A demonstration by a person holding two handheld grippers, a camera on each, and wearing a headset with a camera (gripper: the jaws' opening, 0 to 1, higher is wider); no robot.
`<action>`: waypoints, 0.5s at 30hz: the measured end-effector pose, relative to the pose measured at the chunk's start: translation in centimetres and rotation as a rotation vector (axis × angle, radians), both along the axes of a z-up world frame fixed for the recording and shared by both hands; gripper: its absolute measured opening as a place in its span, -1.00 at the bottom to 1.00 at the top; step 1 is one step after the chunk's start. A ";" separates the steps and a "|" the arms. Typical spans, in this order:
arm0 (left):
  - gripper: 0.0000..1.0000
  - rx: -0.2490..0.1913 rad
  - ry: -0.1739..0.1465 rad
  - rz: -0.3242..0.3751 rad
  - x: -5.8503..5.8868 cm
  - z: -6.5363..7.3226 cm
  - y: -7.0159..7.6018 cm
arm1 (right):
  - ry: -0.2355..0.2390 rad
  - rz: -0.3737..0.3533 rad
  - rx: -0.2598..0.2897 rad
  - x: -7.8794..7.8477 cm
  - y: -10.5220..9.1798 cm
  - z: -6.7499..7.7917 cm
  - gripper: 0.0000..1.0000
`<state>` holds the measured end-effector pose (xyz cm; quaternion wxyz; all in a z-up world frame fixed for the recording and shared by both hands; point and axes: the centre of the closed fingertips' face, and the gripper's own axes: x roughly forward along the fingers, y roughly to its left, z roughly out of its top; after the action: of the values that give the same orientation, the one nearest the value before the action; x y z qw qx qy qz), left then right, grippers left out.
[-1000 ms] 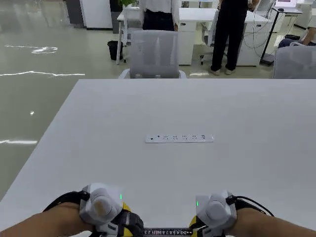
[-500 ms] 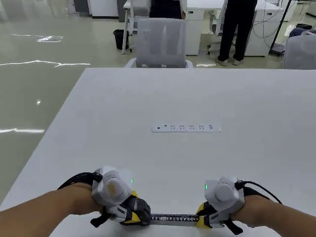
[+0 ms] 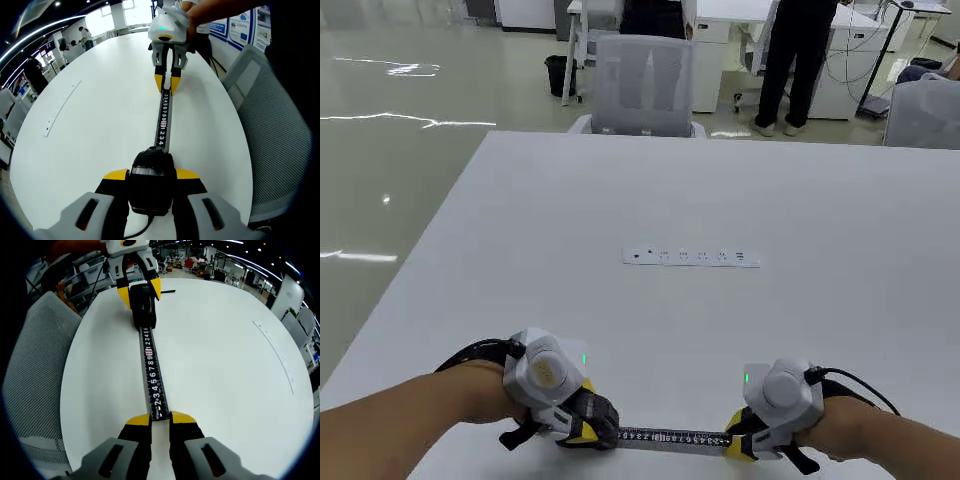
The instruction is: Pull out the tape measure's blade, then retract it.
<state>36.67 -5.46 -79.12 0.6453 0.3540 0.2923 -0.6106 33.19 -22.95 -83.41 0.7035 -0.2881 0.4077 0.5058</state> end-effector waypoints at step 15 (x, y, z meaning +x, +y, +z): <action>-0.44 0.002 0.008 0.005 -0.1 -0.1 0.1 | -0.008 0.019 -0.013 0.0 -1.3 0.0 -0.78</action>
<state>36.62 -5.34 -79.20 0.6453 0.3514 0.2965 -0.6101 33.22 -24.27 -83.42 0.6984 -0.2984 0.4056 0.5086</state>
